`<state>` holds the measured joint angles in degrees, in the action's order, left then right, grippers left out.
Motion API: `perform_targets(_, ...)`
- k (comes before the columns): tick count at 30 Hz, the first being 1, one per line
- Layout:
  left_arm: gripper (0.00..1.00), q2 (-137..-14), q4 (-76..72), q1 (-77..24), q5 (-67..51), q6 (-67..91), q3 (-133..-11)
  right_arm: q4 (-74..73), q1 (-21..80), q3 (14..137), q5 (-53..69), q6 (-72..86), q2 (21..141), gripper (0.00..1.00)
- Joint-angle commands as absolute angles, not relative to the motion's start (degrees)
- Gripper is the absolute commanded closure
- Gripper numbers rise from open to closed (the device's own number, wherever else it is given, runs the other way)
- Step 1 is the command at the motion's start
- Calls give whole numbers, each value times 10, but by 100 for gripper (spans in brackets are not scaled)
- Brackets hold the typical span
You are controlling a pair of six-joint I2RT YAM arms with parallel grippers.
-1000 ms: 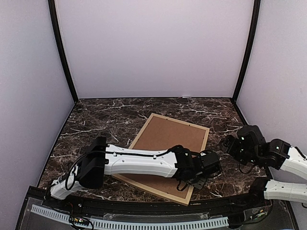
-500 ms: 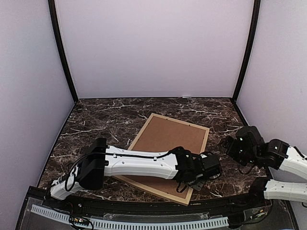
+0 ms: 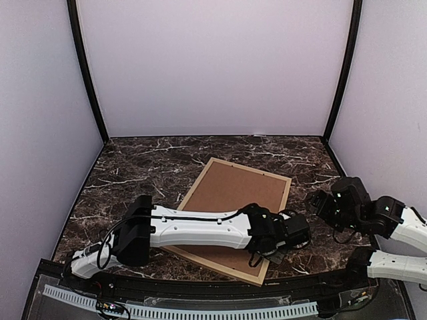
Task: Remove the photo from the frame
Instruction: Move the photo frame to the center of the board.
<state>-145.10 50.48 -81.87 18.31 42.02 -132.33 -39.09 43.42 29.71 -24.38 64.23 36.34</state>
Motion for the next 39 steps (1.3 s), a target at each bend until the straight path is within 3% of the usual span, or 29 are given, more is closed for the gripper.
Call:
perform_targets(1, 88, -1469, 532, -822, 179, 428, -1353, -385, 430, 291, -243, 648, 359, 1)
perform_targets(6, 100, -1472, 552, -822, 191, 435, -1360, -385, 430, 291, -243, 646, 359, 1)
perform_targets(13, 100, -1467, 601, -815, 235, 429, -1353, -388, 430, 294, -243, 645, 357, 1)
perform_targets(22, 100, -1376, 591, -804, 300, 419, -1179, -380, 430, 298, -241, 645, 369, 1)
perform_targets(31, 100, -1297, 579, -792, 340, 388, -1121, -365, 430, 303, -233, 637, 395, 1)
perform_targets(33, 96, -1282, 564, -792, 321, 378, -1116, -361, 430, 306, -233, 635, 400, 1)
perform_targets(36, 66, -1256, 539, -793, 285, 369, -1108, -359, 429, 309, -233, 633, 406, 1)
perform_targets(39, 53, -1238, 534, -794, 273, 369, -1108, -353, 429, 305, -230, 633, 408, 1)
